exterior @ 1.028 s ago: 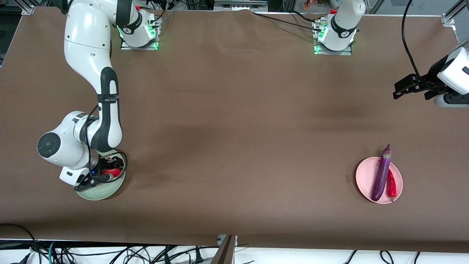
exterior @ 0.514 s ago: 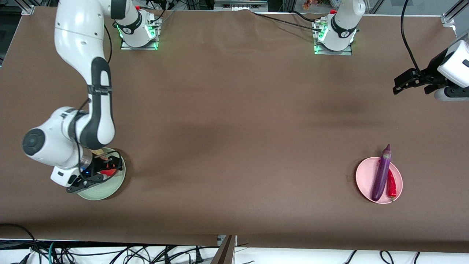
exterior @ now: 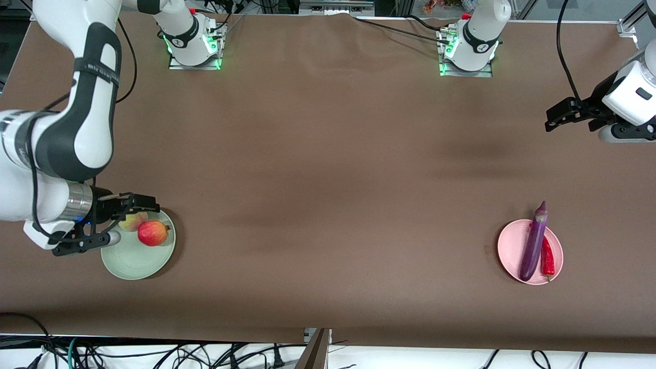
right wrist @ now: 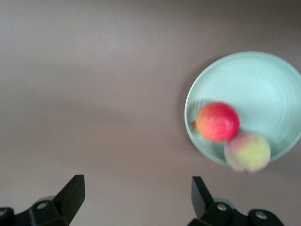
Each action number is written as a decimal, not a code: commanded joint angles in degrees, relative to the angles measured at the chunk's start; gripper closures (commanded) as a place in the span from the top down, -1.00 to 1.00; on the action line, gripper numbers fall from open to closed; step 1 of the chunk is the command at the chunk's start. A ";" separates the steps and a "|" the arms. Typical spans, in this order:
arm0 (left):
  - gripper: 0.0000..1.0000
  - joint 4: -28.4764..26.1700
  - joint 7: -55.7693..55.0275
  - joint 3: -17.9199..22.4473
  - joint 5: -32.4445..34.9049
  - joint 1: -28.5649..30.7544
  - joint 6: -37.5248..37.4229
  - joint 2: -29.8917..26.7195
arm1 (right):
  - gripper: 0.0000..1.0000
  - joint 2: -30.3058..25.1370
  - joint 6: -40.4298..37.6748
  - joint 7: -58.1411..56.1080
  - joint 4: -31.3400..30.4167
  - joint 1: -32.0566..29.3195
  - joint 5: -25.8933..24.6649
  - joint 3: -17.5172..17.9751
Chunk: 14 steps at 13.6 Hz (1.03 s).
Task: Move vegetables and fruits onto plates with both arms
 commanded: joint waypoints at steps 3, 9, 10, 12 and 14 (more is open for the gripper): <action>1.00 1.04 0.35 -0.66 1.39 0.40 -0.03 0.41 | 1.00 -12.94 -6.74 9.06 -1.49 -6.65 -20.26 17.28; 1.00 1.31 0.09 -0.75 1.30 0.40 0.32 1.20 | 1.00 -35.10 0.27 17.17 -25.03 -28.84 -36.76 49.79; 1.00 1.31 0.09 -0.75 1.30 0.40 0.32 1.21 | 1.00 -37.30 0.29 17.08 -26.28 -30.06 -36.33 49.79; 1.00 1.31 0.00 -0.75 1.21 0.40 0.32 1.21 | 1.00 -40.21 0.11 17.25 -27.09 -31.13 -36.24 49.79; 1.00 1.31 0.18 -0.75 1.12 0.48 0.32 1.21 | 1.00 -40.57 -0.68 16.99 -26.82 -31.22 -36.32 49.88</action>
